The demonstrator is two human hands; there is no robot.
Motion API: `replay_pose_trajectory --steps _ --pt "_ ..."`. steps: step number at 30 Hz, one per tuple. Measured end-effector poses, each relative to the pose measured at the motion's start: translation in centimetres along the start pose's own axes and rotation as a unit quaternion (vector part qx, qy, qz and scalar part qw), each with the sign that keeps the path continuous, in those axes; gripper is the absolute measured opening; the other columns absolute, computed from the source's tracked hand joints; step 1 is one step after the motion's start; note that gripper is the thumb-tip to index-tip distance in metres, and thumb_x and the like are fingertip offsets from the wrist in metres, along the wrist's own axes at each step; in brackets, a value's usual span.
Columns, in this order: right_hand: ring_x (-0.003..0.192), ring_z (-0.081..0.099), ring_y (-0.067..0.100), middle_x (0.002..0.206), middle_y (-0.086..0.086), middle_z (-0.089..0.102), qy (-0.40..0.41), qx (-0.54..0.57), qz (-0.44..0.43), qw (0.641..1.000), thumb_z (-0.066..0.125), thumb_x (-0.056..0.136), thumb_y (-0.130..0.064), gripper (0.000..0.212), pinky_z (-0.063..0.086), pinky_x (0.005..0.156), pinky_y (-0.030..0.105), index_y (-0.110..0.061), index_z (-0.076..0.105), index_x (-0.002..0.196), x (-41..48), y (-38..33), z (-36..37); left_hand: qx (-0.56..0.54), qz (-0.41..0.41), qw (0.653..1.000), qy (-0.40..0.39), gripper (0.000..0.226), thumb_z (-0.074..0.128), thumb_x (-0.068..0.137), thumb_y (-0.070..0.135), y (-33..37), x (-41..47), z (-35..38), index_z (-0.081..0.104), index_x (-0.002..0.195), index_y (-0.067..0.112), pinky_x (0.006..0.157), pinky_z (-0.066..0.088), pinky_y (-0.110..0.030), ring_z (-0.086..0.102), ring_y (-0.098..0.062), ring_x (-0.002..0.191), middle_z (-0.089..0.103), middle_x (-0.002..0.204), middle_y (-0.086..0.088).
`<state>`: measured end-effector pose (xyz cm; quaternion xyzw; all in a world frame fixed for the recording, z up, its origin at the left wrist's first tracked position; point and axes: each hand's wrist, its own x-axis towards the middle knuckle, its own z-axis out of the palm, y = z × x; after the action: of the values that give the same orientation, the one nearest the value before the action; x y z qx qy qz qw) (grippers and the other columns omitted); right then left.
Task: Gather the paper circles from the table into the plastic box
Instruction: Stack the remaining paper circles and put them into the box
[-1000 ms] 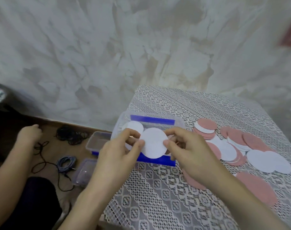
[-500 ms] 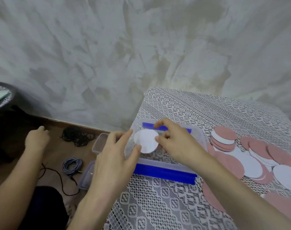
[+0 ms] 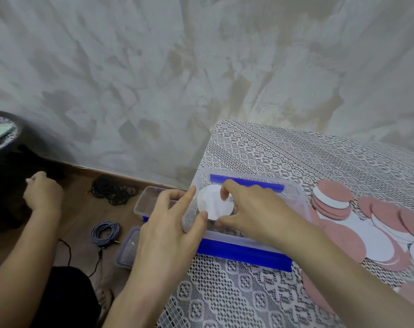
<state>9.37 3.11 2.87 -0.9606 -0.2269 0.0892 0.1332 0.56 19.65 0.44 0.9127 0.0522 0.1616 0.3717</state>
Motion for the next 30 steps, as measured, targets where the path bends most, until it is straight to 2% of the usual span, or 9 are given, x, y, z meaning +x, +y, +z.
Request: replay_pose_trajectory --steps 4,7,10,12,15,18,23,27,30 --pt "0.094 0.059 0.023 0.089 -0.011 0.063 0.016 0.03 -0.014 0.999 0.07 0.088 -0.04 0.04 0.036 0.068 0.034 -0.034 0.047 0.121 1.0 0.3 0.0 0.006 0.006 1.0 -0.007 0.059 0.048 0.091 0.054 -0.4 0.1 0.0 0.042 0.149 0.041 0.066 0.045 -0.021 0.056 -0.002 0.092 0.041 0.119 0.027" --pt "0.091 0.058 0.019 0.083 -0.013 0.059 0.026 0.047 -0.021 0.998 0.071 0.09 -0.034 0.038 0.034 0.068 0.033 -0.033 0.048 0.121 1.2 0.8 0.4 0.01 0.008 1.0 -0.015 0.06 0.047 0.092 0.054 -0.5 0.2 0.1 0.04 0.15 0.039 0.067 0.046 -0.018 0.056 -0.002 0.096 0.04 0.123 0.027" --pt "0.09 0.059 0.019 0.079 -0.014 0.058 0.023 0.044 -0.027 0.998 0.071 0.09 -0.036 0.038 0.036 0.066 0.034 -0.034 0.048 0.12 1.3 1.1 0.6 0.018 0.012 1.0 -0.017 0.062 0.045 0.091 0.055 -0.2 0.2 -0.1 0.041 0.15 0.038 0.074 0.054 -0.024 0.052 0.004 0.105 0.04 0.125 0.026" --pt "0.091 0.06 0.021 0.08 -0.014 0.059 0.024 0.035 -0.024 0.999 0.069 0.089 -0.039 0.038 0.038 0.067 0.034 -0.036 0.047 0.12 1.2 1.1 0.5 0.03 0.006 0.999 -0.017 0.062 0.046 0.09 0.054 0.2 0.2 -0.3 0.043 0.149 0.037 0.075 0.052 -0.025 0.053 0.004 0.101 0.041 0.124 0.026" --pt "0.099 0.06 0.028 0.099 -0.005 0.066 0.034 -0.025 -0.032 0.999 0.06 0.094 -0.043 0.039 0.044 0.071 0.037 -0.036 0.045 0.129 0.3 0.5 0.1 0.075 0.01 0.997 -0.009 0.059 0.045 0.09 0.053 1.0 0.2 -0.7 0.047 0.146 0.035 0.074 0.051 -0.03 0.058 -0.004 0.092 0.044 0.124 0.021" --pt "0.103 0.061 0.032 0.113 0.003 0.069 0.056 -0.098 -0.046 0.993 0.051 0.099 -0.044 0.038 0.048 0.075 0.039 -0.029 0.049 0.133 -0.8 -0.3 -0.7 0.164 0.032 0.986 0.0 0.05 0.051 0.094 0.047 1.5 0.6 -0.7 0.052 0.141 0.033 0.073 0.051 -0.033 0.058 -0.012 0.101 0.051 0.127 0.012" --pt "0.094 0.065 0.032 0.098 0.004 0.067 0.131 -0.165 -0.051 0.976 0.046 0.102 -0.041 0.027 0.038 0.062 0.036 -0.021 0.055 0.118 -3.8 -0.2 -1.6 0.227 0.068 0.971 0.001 0.04 0.055 0.095 0.042 3.1 1.2 -0.3 0.058 0.133 0.03 0.08 0.051 -0.036 0.053 -0.019 0.11 0.057 0.125 0.005" --pt "0.1 0.061 0.031 0.105 0.004 0.065 0.189 -0.178 -0.048 0.965 0.045 0.104 -0.04 0.027 0.032 0.067 0.036 -0.019 0.056 0.118 -6.9 0.6 -2.5 0.274 0.108 0.956 -0.008 0.04 0.059 0.094 0.039 5.0 1.2 0.7 0.061 0.13 0.021 0.082 0.05 -0.041 0.055 -0.028 0.108 0.061 0.125 -0.005" --pt "0.107 0.058 0.03 0.113 0.004 0.063 0.207 -0.181 -0.028 0.961 0.043 0.104 -0.043 0.034 0.038 0.076 0.038 -0.019 0.055 0.125 -9.3 1.8 -3.4 0.278 0.155 0.948 -0.01 0.04 0.065 0.09 0.037 7.2 0.6 2.3 0.065 0.124 0.016 0.08 0.05 -0.042 0.057 -0.033 0.103 0.064 0.116 -0.01"
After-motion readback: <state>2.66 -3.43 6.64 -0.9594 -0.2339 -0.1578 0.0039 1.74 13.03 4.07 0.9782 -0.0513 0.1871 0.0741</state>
